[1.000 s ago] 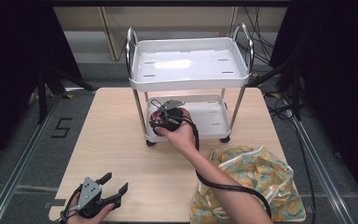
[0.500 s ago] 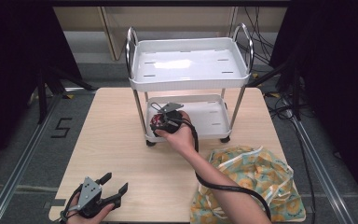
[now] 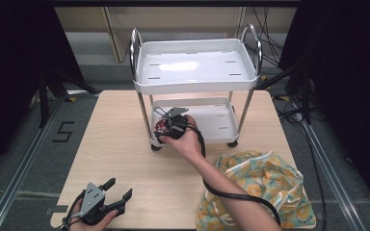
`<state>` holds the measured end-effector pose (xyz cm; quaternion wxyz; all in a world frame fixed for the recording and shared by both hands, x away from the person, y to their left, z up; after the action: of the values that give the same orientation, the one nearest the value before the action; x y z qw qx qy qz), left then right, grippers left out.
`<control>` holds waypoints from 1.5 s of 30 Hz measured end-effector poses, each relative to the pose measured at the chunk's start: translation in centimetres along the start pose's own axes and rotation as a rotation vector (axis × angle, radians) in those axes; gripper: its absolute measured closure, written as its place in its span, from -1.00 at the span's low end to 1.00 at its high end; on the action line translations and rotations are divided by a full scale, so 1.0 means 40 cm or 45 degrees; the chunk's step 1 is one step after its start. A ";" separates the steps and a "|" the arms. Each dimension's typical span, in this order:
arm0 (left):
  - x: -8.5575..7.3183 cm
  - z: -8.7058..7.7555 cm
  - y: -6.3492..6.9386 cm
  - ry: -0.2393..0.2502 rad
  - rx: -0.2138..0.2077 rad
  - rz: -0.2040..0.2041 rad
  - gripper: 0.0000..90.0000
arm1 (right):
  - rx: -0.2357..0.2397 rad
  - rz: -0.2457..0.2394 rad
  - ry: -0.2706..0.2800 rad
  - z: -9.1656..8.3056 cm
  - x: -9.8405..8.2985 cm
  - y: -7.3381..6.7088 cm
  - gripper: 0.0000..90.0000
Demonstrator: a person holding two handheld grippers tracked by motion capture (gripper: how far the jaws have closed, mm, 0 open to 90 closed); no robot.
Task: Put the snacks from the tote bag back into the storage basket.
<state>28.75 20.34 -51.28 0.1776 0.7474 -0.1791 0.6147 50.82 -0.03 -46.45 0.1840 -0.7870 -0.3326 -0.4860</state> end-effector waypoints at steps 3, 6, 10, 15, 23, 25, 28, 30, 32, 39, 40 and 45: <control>0.000 0.000 0.001 -0.003 0.000 0.002 -0.38 | 0.015 0.014 0.006 -0.017 0.007 -0.001 -0.57; 0.000 0.000 0.001 -0.006 0.001 0.002 -0.38 | 0.036 -0.025 0.026 -0.028 0.013 0.000 -0.57; 0.000 0.000 0.001 -0.004 0.002 0.002 -0.38 | -0.003 0.000 -0.013 -0.053 0.013 -0.006 -0.57; 0.000 -0.001 0.000 -0.003 0.004 0.001 -0.38 | 0.000 -0.007 -0.037 -0.089 0.008 -0.020 -0.57; 0.000 0.000 0.000 -0.002 0.005 0.001 -0.38 | 0.084 -0.050 -0.046 -0.156 -0.008 -0.021 -0.55; 0.000 0.000 0.000 -0.003 0.006 0.001 -0.38 | 0.107 -0.047 -0.047 -0.170 -0.011 -0.022 -0.55; 0.000 0.000 0.000 -0.002 0.007 0.001 -0.38 | 0.100 -0.067 -0.038 -0.195 -0.014 -0.015 -0.55; -0.001 -0.001 -0.001 -0.007 0.015 -0.001 -0.38 | 0.102 -0.091 -0.024 -0.208 -0.017 -0.011 -0.55; 0.000 -0.001 -0.001 -0.006 0.014 -0.001 -0.38 | 0.111 -0.099 -0.019 -0.225 -0.020 -0.008 -0.55; -0.001 0.000 -0.001 -0.008 0.015 -0.001 -0.38 | 0.113 -0.106 -0.001 -0.289 -0.056 0.005 -0.55; -0.001 0.000 0.000 -0.010 0.016 0.000 -0.38 | 0.110 -0.122 0.004 -0.297 -0.064 0.009 -0.54; -0.002 0.001 -0.002 -0.015 0.017 0.005 -0.38 | 0.125 -0.064 0.046 -0.337 -0.112 0.014 -0.53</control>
<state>28.81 20.40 -51.38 0.1703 0.7518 -0.1774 0.6118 41.19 -10.24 -44.22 0.2159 -0.7596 -0.3724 -0.4876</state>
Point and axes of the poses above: each handheld gripper's, and its own axes: z roughly forward along the jaws, x roughly out of its top, y roughly to its right, the point moved 4 cm from there along z, roughly forward along the jaws, and after that the axes turned 11 degrees about y, right-handed, at the moved point
